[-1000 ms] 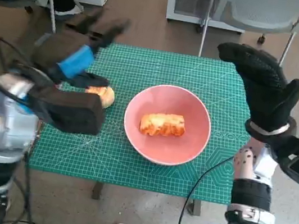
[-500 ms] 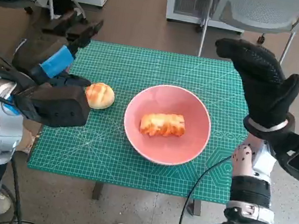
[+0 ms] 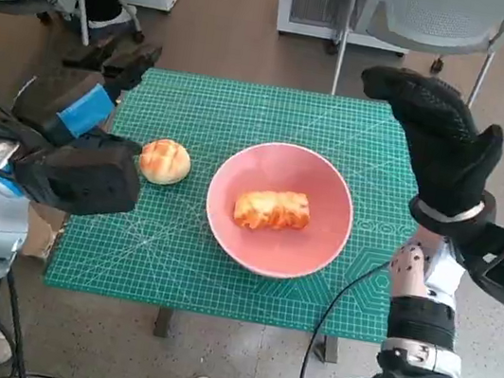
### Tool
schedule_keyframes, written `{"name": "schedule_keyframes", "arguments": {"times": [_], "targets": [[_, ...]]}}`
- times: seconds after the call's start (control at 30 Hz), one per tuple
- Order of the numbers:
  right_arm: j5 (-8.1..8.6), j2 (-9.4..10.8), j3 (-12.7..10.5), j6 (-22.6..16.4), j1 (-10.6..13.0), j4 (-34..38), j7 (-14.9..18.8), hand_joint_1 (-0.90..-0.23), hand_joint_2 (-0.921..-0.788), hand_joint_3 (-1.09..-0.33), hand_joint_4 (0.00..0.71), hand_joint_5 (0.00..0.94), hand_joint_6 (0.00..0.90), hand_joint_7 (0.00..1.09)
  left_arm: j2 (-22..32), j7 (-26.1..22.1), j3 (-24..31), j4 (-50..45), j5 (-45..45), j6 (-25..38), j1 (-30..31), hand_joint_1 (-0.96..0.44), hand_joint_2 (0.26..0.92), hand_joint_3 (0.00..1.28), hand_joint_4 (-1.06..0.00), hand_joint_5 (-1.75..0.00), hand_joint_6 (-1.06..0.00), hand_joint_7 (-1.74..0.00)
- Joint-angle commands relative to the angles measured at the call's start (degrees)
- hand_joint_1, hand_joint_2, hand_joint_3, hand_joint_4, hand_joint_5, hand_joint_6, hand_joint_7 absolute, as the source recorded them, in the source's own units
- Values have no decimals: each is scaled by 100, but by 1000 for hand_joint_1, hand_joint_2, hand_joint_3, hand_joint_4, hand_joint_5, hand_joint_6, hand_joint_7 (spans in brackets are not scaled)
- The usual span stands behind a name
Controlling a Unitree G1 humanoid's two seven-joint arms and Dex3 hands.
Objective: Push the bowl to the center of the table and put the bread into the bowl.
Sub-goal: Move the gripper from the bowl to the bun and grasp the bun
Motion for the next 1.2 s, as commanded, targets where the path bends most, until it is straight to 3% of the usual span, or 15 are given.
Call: {"name": "schedule_keyframes", "arguments": {"times": [0.03, 0.27, 0.57, 1.07, 1.2], "targets": [[17, 4, -16, 54, -14, 66, 55, -634, -921, -735, 181, 0, -1, 525, 73, 57, -76, 466, -72, -157, -116, -385, 787, 1, 1, 1, -177, -33], [11, 5, -7, 55, -3, 41, 53, -634, -921, -737, 181, 0, -1, 524, 35, 124, -137, 819, -114, -349, -213, -395, 788, 1, 1, 1, -175, -27], [4, -35, -16, 62, -26, 104, 87, -634, -921, -736, 181, 0, -1, 524, -210, 351, -491, 1955, -100, -591, -623, -433, 792, 2, 1, 1, -168, -17], [12, -53, -32, 81, -31, 124, 123, -633, -921, -737, 181, 0, -1, 524, -410, 532, -826, 2852, -124, -670, -1030, -460, 794, 2, 1, 1, -163, -10], [3, -97, -27, 110, -17, 70, 125, -635, -921, -737, 184, 2, -1, 524, -701, 591, -1053, 3587, -39, -550, -1378, -459, 793, 1, 1, 1, -162, -9]]}}
